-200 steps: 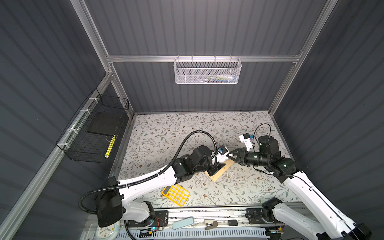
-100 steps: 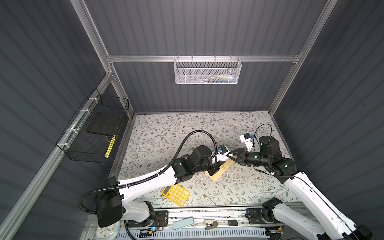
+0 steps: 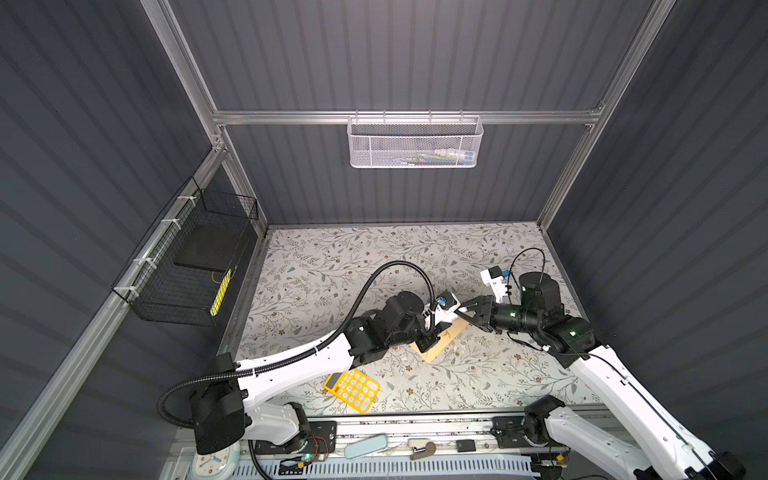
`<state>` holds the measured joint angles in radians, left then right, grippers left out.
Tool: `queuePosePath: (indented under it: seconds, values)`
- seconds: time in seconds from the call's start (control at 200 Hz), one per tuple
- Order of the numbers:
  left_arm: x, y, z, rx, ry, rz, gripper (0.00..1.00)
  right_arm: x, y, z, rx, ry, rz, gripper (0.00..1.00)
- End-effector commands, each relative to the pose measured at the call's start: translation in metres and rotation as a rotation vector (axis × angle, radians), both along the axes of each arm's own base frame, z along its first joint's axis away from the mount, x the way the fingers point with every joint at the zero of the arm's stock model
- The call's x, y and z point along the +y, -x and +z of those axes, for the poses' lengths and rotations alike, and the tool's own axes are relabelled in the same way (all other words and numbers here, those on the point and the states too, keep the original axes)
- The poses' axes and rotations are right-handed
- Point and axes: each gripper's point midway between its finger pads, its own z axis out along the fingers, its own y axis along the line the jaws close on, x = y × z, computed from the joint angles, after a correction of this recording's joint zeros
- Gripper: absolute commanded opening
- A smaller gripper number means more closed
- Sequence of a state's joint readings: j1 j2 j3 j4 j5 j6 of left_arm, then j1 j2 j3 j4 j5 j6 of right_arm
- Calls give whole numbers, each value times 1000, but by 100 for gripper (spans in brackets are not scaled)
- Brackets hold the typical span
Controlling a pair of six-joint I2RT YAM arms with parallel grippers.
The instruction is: Place the letter into the envelope and seal it
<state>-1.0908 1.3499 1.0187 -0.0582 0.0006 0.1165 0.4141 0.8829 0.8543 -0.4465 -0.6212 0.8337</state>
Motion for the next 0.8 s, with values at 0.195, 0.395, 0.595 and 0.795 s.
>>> queuePosePath:
  seconds: [0.195, 0.395, 0.595, 0.795]
  values:
    - [9, 11, -5, -13, -7, -38, 9, -21, 5, 1, -54, 122, -43, 83]
    - [21, 18, -12, -1, -39, -44, 8, -47, 2, -5, -60, 259, -107, 91]
    - [28, 24, -20, 17, -78, -60, 8, -74, -6, -20, -46, 452, -140, 92]
    - [34, 27, -24, 18, -100, -66, 8, -97, -13, -36, -19, 633, -135, 94]
